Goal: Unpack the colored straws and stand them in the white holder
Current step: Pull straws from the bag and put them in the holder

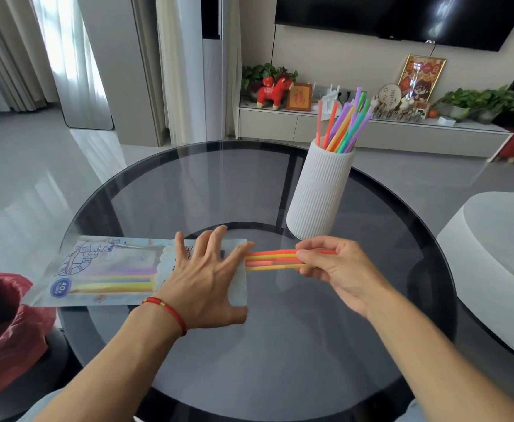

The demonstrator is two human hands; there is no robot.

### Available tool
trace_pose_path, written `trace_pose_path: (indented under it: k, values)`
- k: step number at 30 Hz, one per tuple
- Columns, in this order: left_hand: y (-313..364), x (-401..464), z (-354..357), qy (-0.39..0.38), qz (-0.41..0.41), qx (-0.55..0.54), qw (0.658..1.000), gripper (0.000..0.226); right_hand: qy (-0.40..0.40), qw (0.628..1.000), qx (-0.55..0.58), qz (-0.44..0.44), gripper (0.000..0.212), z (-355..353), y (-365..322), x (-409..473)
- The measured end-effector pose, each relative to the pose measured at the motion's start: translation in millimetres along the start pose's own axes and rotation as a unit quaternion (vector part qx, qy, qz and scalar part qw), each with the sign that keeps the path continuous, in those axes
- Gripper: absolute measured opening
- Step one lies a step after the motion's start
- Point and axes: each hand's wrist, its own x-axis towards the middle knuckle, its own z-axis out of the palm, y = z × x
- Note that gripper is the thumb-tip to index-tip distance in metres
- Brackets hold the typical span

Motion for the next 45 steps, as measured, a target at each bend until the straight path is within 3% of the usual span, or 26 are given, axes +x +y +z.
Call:
trace_pose_path:
  k: [3,6,10,14,16,19,21,24,28,32,37,42,45]
  values:
    - [8.7,1.2,-1.4,0.016,-0.017,-0.050,0.998,0.086,-0.007,0.999,-0.021,-0.029,0.008,-5.1,-4.3,-1.7]
    - [11.8,4.3,-0.3,0.050,-0.010,-0.038,0.998,0.049,-0.041,0.998,0.030,-0.042,0.012,-8.3,-10.6,-3.3]
    - [10.1,6.1,-0.2,0.066,-0.014,-0.034,0.997,0.035,-0.081,0.977,0.196,0.003,0.059,-7.7,-11.9,-3.7]
    - [14.4,6.0,-3.0,0.085,-0.035,-0.036,0.995,0.034,-0.159,0.965,0.203,0.046,0.083,22.8,5.7,-11.4]
    - [19.3,5.5,-1.4,0.083,-0.029,-0.041,0.995,0.032,-0.141,0.970,0.197,0.023,0.069,48.2,18.6,-14.5]
    - [21.2,6.1,2.3,0.076,-0.019,-0.060,0.995,0.031,-0.013,0.987,0.156,-0.038,0.025,75.2,29.4,-14.2]
    - [14.6,6.4,2.7,0.067,-0.038,-0.074,0.994,0.032,0.047,0.989,0.114,-0.077,0.011,73.8,25.3,-10.8]
    - [6.5,5.8,4.0,0.027,-0.044,-0.040,0.998,0.038,0.070,0.986,0.104,-0.108,0.007,56.3,14.8,-10.1]
    - [19.2,5.0,4.8,0.011,-0.004,-0.030,0.999,0.041,0.023,0.992,0.100,-0.078,0.017,63.1,20.9,-16.6]
    - [15.1,6.0,9.3,0.022,-0.007,-0.051,0.998,0.034,0.059,0.993,0.026,-0.102,0.021,57.9,8.0,-10.9]
    - [9.0,8.6,16.2,-0.014,-0.027,-0.057,0.998,0.039,0.127,0.970,-0.094,-0.185,0.027,-3.5,-49.9,-14.4]
    - [12.7,10.2,19.3,-0.016,-0.027,-0.066,0.997,0.038,0.137,0.889,-0.364,-0.243,0.029,-18.3,-90.3,-12.5]
    - [12.1,8.9,21.1,-0.014,-0.026,-0.066,0.997,0.039,0.113,0.861,-0.442,-0.226,0.037,1.7,-76.7,0.4]
